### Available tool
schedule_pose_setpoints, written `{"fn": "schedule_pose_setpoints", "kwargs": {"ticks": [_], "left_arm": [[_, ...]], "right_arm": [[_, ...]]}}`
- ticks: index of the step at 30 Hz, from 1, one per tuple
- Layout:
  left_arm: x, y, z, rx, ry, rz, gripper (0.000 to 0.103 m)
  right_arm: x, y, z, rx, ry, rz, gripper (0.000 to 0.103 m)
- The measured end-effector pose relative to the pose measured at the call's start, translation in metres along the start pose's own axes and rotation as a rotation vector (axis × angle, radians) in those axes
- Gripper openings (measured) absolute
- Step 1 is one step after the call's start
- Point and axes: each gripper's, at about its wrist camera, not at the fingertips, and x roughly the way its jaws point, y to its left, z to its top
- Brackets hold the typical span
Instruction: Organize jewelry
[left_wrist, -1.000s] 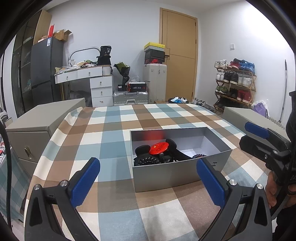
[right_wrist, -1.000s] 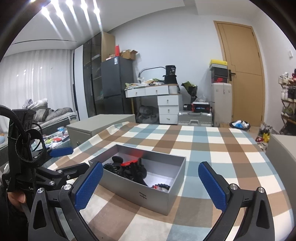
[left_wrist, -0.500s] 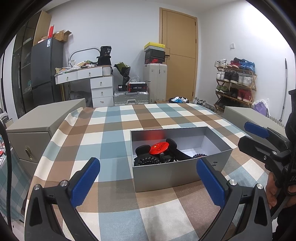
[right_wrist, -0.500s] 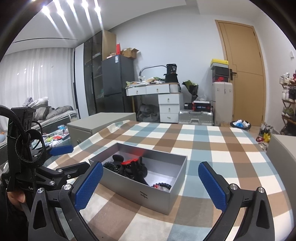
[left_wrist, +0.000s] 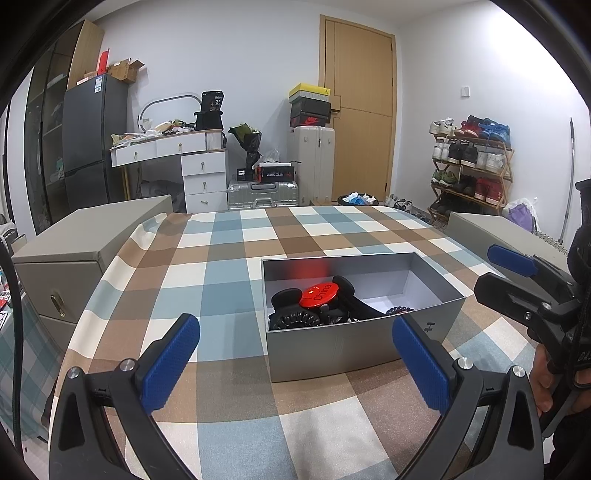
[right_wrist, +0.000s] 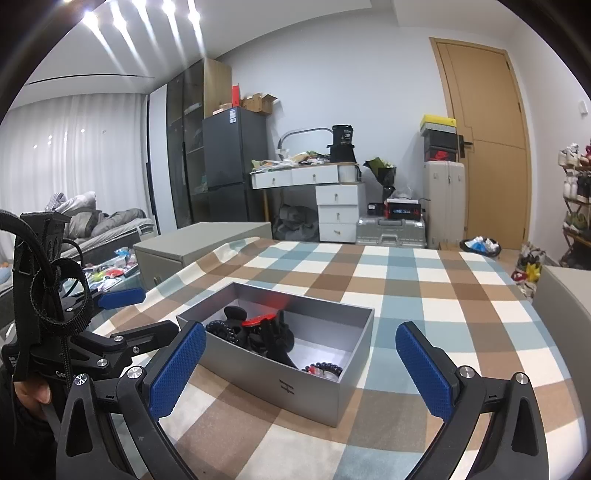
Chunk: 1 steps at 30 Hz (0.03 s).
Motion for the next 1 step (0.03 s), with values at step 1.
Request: {"fn": "schedule_pose_setpoints", "kwargs": {"ticks": [1], "left_arm": [[0.0000, 0.0000, 0.0000, 0.000, 0.000, 0.001, 0.102]], "right_arm": [[0.0000, 0.0000, 0.0000, 0.000, 0.000, 0.000, 0.103]]}}
